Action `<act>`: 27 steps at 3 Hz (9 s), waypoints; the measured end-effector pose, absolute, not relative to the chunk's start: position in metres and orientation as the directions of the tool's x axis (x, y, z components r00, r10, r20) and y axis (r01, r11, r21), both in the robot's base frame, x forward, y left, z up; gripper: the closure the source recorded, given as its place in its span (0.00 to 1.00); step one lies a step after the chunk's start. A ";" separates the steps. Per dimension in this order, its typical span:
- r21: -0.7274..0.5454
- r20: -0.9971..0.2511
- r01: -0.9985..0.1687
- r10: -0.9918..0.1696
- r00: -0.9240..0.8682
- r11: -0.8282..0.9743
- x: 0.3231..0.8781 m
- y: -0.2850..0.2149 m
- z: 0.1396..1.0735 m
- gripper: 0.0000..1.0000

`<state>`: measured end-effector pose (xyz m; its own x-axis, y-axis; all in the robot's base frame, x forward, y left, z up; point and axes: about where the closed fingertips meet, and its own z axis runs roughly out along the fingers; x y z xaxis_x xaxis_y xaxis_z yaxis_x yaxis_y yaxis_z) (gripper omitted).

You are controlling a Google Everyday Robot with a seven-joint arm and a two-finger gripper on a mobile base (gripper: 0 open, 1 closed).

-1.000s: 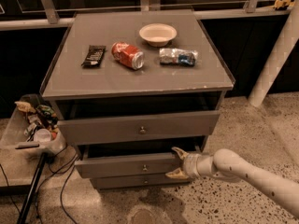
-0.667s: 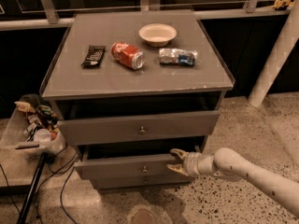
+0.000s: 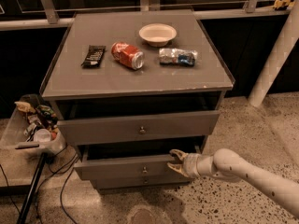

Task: Open middle drawer

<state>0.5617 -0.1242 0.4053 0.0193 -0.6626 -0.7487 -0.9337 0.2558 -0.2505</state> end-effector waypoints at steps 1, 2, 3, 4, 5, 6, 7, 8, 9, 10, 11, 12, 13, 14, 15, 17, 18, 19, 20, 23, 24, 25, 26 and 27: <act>-0.251 -0.749 -0.934 -0.663 0.019 0.256 0.562 -0.124 0.411 1.00; -0.251 -0.751 -0.933 -0.660 0.020 0.256 0.560 -0.123 0.413 1.00; -0.251 -0.757 -0.932 -0.654 0.021 0.260 0.555 -0.121 0.413 1.00; -0.251 -0.757 -0.932 -0.654 0.021 0.260 0.555 -0.122 0.415 1.00; -0.243 -0.766 -0.928 -0.643 0.005 0.282 0.539 -0.124 0.411 1.00; -0.243 -0.766 -0.928 -0.643 0.005 0.282 0.538 -0.124 0.415 0.81; -0.243 -0.766 -0.928 -0.643 0.005 0.282 0.538 -0.124 0.415 0.58; -0.243 -0.766 -0.928 -0.643 0.005 0.282 0.538 -0.124 0.415 0.35; -0.243 -0.766 -0.928 -0.643 0.005 0.282 0.538 -0.124 0.415 0.12; -0.243 -0.766 -0.928 -0.643 0.005 0.282 0.538 -0.124 0.415 0.13; -0.243 -0.765 -0.928 -0.643 0.005 0.281 0.537 -0.124 0.415 0.35; -0.240 -0.762 -0.927 -0.647 -0.004 0.288 0.525 -0.134 0.410 0.59; -0.241 -0.763 -0.926 -0.647 -0.005 0.292 0.516 -0.139 0.411 0.83; -0.241 -0.763 -0.926 -0.647 -0.005 0.291 0.516 -0.139 0.415 1.00; -0.262 -0.763 -0.925 -0.647 0.023 0.276 0.494 -0.138 0.418 1.00; -0.262 -0.763 -0.925 -0.647 0.023 0.276 0.492 -0.138 0.421 0.61; -0.262 -0.763 -0.925 -0.647 0.023 0.276 0.492 -0.138 0.421 0.38; -0.262 -0.763 -0.925 -0.647 0.023 0.276 0.492 -0.138 0.421 0.25; -0.261 -0.763 -0.925 -0.647 0.023 0.276 0.492 -0.138 0.421 0.46; -0.256 -0.753 -0.920 -0.658 -0.003 0.297 0.469 -0.153 0.418 1.00; -0.256 -0.753 -0.920 -0.658 -0.003 0.297 0.469 -0.152 0.420 1.00; -0.268 -0.759 -0.911 -0.652 -0.002 0.315 0.455 -0.150 0.422 1.00; -0.268 -0.760 -0.910 -0.649 -0.002 0.317 0.454 -0.149 0.423 1.00; -0.262 -0.766 -0.905 -0.643 -0.017 0.335 0.441 -0.151 0.421 1.00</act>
Offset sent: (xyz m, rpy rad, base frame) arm -0.1663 -0.0416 -0.0482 0.0827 0.0611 -0.0342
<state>0.4414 -0.1509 0.4211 -0.0170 -0.6431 -0.7656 -0.9051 0.3353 -0.2615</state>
